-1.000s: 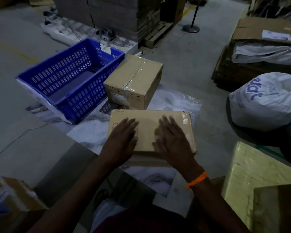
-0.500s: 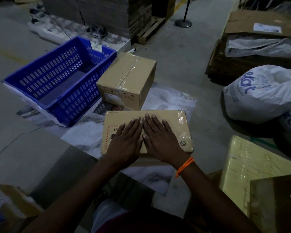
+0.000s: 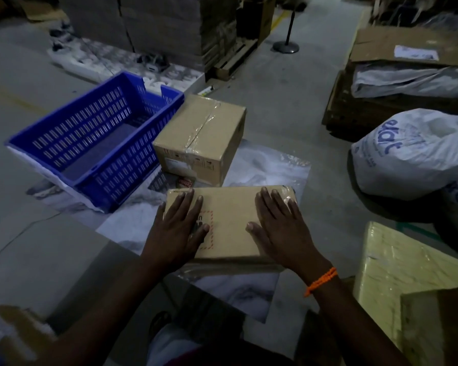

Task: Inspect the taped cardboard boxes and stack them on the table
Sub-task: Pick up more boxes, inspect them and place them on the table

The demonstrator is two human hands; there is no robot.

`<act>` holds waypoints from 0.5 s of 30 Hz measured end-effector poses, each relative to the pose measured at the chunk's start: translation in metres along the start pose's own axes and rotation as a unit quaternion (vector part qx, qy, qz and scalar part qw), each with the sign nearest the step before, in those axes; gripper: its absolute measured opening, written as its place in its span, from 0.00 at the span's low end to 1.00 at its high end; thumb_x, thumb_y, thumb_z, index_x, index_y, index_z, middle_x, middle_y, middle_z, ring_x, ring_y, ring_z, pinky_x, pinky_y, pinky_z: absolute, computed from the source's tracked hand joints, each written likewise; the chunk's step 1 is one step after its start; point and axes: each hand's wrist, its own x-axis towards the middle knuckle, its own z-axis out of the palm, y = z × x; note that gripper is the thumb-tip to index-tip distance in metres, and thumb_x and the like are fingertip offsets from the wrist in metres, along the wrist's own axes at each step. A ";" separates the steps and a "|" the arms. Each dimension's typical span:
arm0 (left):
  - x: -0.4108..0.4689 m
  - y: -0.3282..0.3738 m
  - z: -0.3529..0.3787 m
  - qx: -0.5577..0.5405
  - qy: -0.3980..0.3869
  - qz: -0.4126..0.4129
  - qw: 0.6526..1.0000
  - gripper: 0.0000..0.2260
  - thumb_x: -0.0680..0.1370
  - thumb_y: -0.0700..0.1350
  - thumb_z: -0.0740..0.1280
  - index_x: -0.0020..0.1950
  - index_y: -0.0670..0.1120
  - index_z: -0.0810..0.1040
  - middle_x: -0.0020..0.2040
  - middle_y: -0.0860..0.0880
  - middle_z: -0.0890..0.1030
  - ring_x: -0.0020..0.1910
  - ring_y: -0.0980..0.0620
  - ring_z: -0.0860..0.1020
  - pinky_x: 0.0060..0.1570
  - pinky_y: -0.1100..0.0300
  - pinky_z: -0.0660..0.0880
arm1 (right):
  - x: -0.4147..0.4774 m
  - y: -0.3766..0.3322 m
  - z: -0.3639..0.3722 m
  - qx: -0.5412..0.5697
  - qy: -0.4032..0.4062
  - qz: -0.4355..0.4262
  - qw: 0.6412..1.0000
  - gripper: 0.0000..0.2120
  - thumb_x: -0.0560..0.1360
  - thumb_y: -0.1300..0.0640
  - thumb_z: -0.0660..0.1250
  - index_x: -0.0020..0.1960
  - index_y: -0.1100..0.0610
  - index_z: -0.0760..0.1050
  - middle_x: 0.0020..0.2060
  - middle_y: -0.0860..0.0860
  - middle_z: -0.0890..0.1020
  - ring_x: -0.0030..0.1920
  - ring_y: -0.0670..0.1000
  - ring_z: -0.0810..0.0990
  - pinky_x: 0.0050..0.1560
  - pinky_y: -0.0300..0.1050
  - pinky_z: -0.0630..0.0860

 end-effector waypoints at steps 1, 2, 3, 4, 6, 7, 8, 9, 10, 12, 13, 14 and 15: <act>-0.001 0.001 0.002 0.002 0.006 0.000 1.000 0.34 0.80 0.68 0.40 0.83 0.54 0.42 0.83 0.52 0.38 0.81 0.53 0.37 0.78 0.47 0.38 | -0.001 -0.001 0.002 -0.003 0.012 0.000 1.000 0.39 0.82 0.33 0.39 0.84 0.56 0.52 0.83 0.54 0.55 0.83 0.56 0.52 0.80 0.60 0.48; -0.001 0.002 0.002 0.004 0.013 0.001 1.000 0.33 0.81 0.68 0.41 0.83 0.54 0.42 0.83 0.51 0.39 0.82 0.53 0.38 0.78 0.47 0.39 | -0.001 -0.002 0.003 -0.003 0.023 -0.001 1.000 0.38 0.83 0.34 0.40 0.84 0.57 0.53 0.83 0.55 0.56 0.83 0.56 0.53 0.80 0.60 0.48; -0.001 0.003 0.003 0.003 0.017 0.002 1.000 0.33 0.81 0.67 0.41 0.83 0.54 0.43 0.83 0.51 0.40 0.82 0.53 0.38 0.79 0.46 0.39 | -0.002 -0.003 0.005 -0.002 0.029 -0.002 1.000 0.38 0.83 0.34 0.40 0.84 0.57 0.54 0.83 0.55 0.57 0.83 0.56 0.54 0.80 0.61 0.49; -0.001 0.002 0.004 0.000 0.021 0.003 1.000 0.33 0.82 0.67 0.42 0.83 0.54 0.43 0.83 0.51 0.41 0.82 0.53 0.39 0.79 0.46 0.40 | -0.001 -0.003 0.006 -0.005 0.033 -0.002 0.999 0.37 0.84 0.34 0.40 0.84 0.57 0.54 0.83 0.55 0.57 0.83 0.56 0.54 0.80 0.61 0.49; 0.000 0.001 0.005 -0.012 0.029 0.008 0.999 0.33 0.82 0.66 0.43 0.83 0.53 0.44 0.84 0.51 0.42 0.82 0.53 0.40 0.78 0.46 0.40 | 0.000 -0.002 0.007 -0.009 0.036 -0.001 0.999 0.37 0.84 0.35 0.42 0.84 0.57 0.54 0.83 0.55 0.58 0.83 0.56 0.55 0.80 0.61 0.49; 0.000 0.000 0.006 -0.013 0.030 0.009 0.999 0.33 0.82 0.66 0.43 0.84 0.53 0.45 0.84 0.51 0.42 0.82 0.53 0.40 0.78 0.47 0.40 | 0.001 -0.002 0.008 -0.011 0.037 -0.002 0.999 0.36 0.84 0.36 0.43 0.84 0.57 0.55 0.83 0.55 0.58 0.83 0.56 0.55 0.80 0.61 0.49; 0.000 -0.001 0.007 -0.012 0.031 0.010 0.999 0.33 0.82 0.66 0.43 0.84 0.53 0.45 0.84 0.51 0.42 0.82 0.52 0.40 0.78 0.47 0.40 | 0.002 -0.003 0.008 -0.012 0.037 -0.001 0.999 0.36 0.84 0.36 0.43 0.84 0.57 0.55 0.83 0.55 0.58 0.83 0.56 0.55 0.80 0.61 0.49; 0.001 -0.001 0.007 -0.010 0.035 0.012 0.999 0.33 0.82 0.66 0.43 0.84 0.53 0.45 0.84 0.50 0.44 0.82 0.52 0.41 0.79 0.46 0.41 | 0.002 -0.003 0.008 -0.013 0.036 0.001 0.999 0.36 0.84 0.36 0.44 0.84 0.57 0.54 0.83 0.55 0.58 0.83 0.56 0.55 0.81 0.61 0.49; 0.002 -0.002 0.007 -0.010 0.039 0.014 0.999 0.33 0.82 0.66 0.43 0.84 0.53 0.46 0.84 0.50 0.45 0.82 0.51 0.42 0.79 0.45 0.42 | 0.003 -0.003 0.008 -0.012 0.035 0.002 0.999 0.36 0.84 0.36 0.44 0.84 0.57 0.54 0.83 0.55 0.58 0.83 0.56 0.55 0.81 0.61 0.49; 0.003 -0.001 0.006 -0.011 0.037 0.014 0.999 0.33 0.82 0.67 0.42 0.84 0.53 0.46 0.84 0.50 0.46 0.82 0.51 0.43 0.79 0.43 0.44 | 0.002 -0.003 0.007 -0.009 0.037 0.006 0.999 0.36 0.84 0.36 0.44 0.84 0.56 0.55 0.83 0.55 0.59 0.83 0.56 0.56 0.80 0.60 0.49; 0.003 0.000 0.006 -0.013 0.037 0.013 0.999 0.33 0.82 0.67 0.42 0.84 0.53 0.46 0.84 0.50 0.45 0.82 0.52 0.42 0.80 0.43 0.44 | 0.002 -0.003 0.006 -0.007 0.041 0.006 0.999 0.36 0.84 0.35 0.44 0.84 0.56 0.55 0.82 0.55 0.59 0.83 0.55 0.56 0.80 0.59 0.49; 0.003 0.000 0.006 -0.019 0.037 0.012 0.999 0.33 0.82 0.68 0.42 0.83 0.54 0.46 0.84 0.51 0.44 0.82 0.53 0.41 0.80 0.43 0.44 | 0.002 -0.003 0.005 0.001 0.047 0.007 0.999 0.36 0.83 0.34 0.45 0.83 0.56 0.56 0.82 0.55 0.59 0.83 0.55 0.56 0.80 0.57 0.48; 0.002 0.000 0.006 -0.031 0.039 0.008 0.999 0.34 0.81 0.68 0.43 0.83 0.54 0.46 0.83 0.51 0.44 0.82 0.54 0.39 0.80 0.43 0.44 | 0.002 -0.004 0.003 0.019 0.053 0.014 0.998 0.37 0.83 0.33 0.46 0.83 0.56 0.57 0.82 0.55 0.59 0.83 0.56 0.56 0.80 0.57 0.49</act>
